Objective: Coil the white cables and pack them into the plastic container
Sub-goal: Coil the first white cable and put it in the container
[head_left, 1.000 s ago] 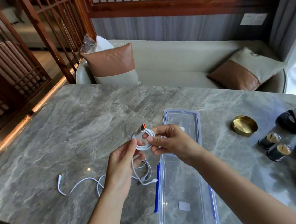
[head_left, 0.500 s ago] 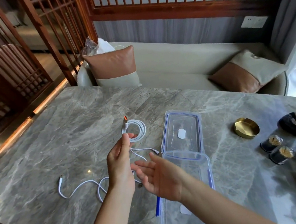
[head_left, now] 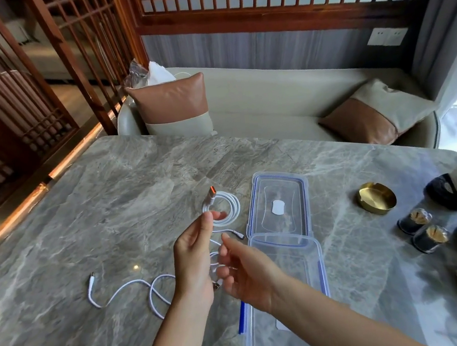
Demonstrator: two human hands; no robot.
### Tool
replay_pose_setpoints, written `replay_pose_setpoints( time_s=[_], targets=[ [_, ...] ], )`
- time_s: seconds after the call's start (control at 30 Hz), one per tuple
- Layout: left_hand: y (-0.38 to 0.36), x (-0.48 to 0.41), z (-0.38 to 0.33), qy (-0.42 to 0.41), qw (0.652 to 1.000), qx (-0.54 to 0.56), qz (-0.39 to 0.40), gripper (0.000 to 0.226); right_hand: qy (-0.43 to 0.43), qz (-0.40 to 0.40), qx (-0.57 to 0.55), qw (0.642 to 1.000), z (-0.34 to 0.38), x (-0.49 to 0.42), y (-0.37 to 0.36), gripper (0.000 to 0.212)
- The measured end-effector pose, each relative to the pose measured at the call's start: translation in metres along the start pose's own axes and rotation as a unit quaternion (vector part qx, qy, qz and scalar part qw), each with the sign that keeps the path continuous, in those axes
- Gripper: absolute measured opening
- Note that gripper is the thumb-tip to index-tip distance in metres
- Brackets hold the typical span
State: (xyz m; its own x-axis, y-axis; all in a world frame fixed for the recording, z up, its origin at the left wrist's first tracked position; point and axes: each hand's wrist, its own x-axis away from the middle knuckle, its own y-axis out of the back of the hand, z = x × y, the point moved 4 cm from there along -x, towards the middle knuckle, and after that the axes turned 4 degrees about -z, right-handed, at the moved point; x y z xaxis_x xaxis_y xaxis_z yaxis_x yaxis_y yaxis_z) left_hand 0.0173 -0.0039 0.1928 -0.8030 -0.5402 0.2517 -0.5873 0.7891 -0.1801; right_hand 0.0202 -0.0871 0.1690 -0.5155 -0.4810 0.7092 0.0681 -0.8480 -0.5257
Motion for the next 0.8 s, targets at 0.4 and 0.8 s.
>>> replay_pose_setpoints(
  time_s=[0.4, 0.8],
  targets=[
    [0.008, -0.009, 0.004, -0.07, 0.997, 0.03, -0.029, 0.02, 0.078, -0.004, -0.147, 0.986, 0.017, -0.006, -0.001, 0.011],
    [0.022, -0.021, -0.005, -0.172, 0.957, -0.225, 0.064, 0.014, 0.402, -0.044, 0.366, 0.838, 0.068, 0.009, 0.013, 0.017]
  ],
)
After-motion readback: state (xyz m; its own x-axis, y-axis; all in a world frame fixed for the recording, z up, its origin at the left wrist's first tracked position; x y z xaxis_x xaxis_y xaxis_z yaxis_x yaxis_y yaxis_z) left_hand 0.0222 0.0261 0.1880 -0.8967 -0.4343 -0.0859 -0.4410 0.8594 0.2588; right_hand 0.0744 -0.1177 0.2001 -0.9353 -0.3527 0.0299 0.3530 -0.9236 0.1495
